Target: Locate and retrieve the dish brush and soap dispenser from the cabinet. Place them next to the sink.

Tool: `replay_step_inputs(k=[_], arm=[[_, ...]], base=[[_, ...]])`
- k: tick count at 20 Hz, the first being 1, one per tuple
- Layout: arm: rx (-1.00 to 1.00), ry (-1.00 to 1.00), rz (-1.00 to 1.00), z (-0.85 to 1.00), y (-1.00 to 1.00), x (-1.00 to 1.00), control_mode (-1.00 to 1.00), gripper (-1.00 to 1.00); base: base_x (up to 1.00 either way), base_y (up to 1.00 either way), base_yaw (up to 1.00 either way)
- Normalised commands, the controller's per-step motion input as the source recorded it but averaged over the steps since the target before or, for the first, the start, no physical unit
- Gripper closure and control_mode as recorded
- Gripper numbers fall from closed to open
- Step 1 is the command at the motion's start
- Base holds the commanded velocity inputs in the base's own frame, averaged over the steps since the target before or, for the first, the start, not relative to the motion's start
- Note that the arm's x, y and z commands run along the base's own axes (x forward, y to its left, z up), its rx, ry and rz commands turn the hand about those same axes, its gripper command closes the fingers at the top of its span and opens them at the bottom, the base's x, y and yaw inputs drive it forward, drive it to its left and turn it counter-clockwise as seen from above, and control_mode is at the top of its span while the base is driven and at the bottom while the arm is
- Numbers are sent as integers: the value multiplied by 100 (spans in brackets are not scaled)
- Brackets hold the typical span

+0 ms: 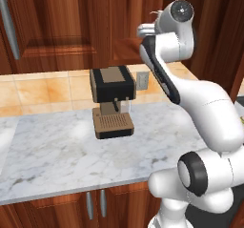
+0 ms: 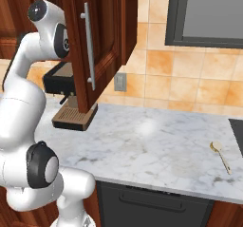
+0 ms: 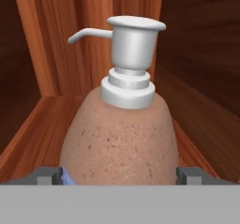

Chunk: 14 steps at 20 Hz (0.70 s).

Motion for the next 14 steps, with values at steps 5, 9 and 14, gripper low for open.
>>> replay_step_inputs(k=[5, 9, 14], arm=[[0, 1, 0, 16, 21, -86, -100, 100], [0, 2, 0, -6, 7, -93, -100, 100], [0, 0, 1, -8, 0, -100, -100, 100]], base=[[0, 0, 0], [0, 0, 0], [0, 0, 0]])
